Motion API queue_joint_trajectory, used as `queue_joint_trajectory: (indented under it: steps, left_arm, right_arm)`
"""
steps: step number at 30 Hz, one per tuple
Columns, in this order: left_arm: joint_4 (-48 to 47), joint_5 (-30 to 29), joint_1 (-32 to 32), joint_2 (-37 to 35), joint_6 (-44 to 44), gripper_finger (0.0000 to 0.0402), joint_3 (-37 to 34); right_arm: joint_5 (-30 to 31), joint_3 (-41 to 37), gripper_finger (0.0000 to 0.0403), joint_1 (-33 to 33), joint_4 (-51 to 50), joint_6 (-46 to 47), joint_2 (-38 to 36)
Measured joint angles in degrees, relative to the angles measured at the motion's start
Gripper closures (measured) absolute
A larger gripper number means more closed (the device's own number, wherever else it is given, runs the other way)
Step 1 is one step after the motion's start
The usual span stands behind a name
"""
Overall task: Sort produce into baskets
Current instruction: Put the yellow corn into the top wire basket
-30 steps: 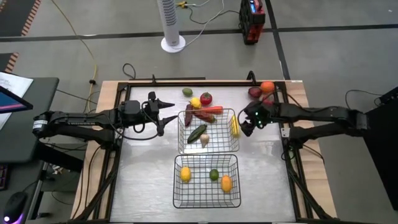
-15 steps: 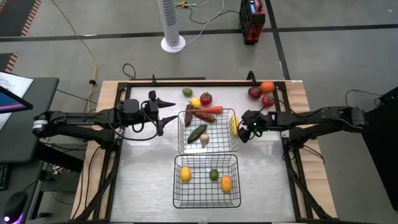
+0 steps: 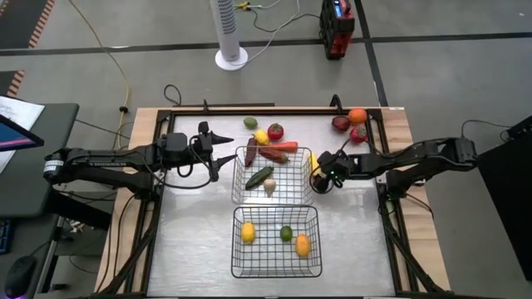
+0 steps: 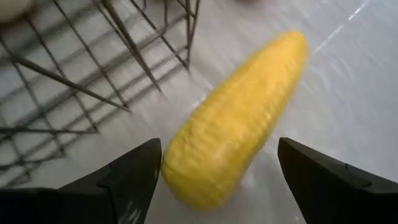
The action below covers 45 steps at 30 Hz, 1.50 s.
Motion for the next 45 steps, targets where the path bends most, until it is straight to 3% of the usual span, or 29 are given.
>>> queue_joint_trajectory:
  steps: [25,29,39,45]
  left_arm:
    - [-0.15,-0.86,0.15,0.0,0.61,0.0162,0.0]
    - [-0.31,-0.86,0.15,0.0,0.62,0.0162,0.0]
    - [-0.55,-0.88,0.15,0.0,0.6,0.0162,0.0]
    - [-1.35,-0.88,0.15,0.0,0.42,0.0162,0.0]
  right_arm:
    - [-2.83,0.0,0.0194,-0.89,-1.29,-1.54,0.59]
    - [-2.62,1.32,0.0198,-0.89,-5.42,-0.57,0.1]
    - [9.68,12.26,0.0193,-0.89,-22.31,1.86,-7.27]
    - [13.96,19.17,0.0189,0.6,-26.47,-4.19,-10.57]
